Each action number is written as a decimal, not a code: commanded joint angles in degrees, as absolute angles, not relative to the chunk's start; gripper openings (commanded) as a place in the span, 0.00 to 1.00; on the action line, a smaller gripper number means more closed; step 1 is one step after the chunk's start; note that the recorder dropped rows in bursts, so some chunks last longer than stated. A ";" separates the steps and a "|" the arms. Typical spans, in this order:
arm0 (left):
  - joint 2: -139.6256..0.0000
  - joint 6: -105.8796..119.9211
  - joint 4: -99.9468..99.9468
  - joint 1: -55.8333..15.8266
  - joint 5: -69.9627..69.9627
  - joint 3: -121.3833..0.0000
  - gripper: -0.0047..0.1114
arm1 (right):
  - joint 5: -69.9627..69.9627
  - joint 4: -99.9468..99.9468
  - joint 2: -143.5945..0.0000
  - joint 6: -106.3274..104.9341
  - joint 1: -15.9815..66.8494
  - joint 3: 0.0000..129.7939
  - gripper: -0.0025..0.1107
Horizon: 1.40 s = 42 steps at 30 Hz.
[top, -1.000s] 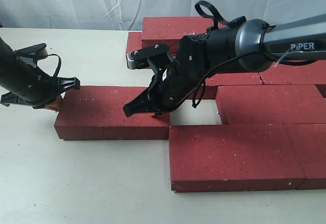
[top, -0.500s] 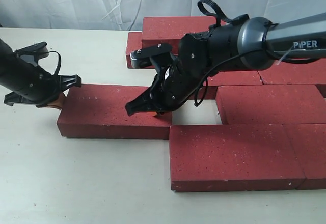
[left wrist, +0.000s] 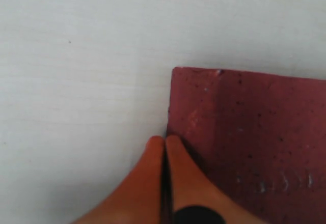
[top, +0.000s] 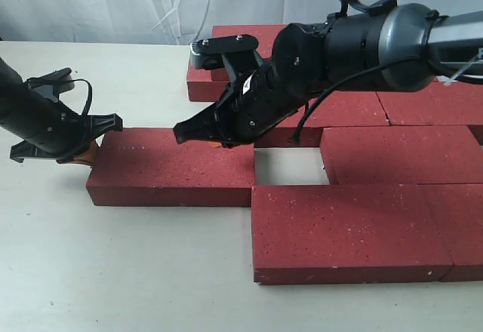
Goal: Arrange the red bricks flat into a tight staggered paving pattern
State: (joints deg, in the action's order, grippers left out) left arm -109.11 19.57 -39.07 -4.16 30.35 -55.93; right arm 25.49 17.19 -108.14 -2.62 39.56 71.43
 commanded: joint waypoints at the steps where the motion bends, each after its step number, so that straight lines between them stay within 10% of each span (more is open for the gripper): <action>1: -110.71 18.96 -38.80 -5.84 38.55 -55.10 0.04 | 29.30 5.00 -107.61 8.33 39.33 71.19 0.01; 16: -110.71 18.87 -39.76 -5.84 38.55 -55.10 0.04 | 47.56 17.45 -107.77 -5.04 40.10 71.19 0.01; 42: -110.71 18.87 -40.00 -5.84 40.06 -55.10 0.04 | 39.08 12.05 -111.53 -2.28 40.10 71.19 0.01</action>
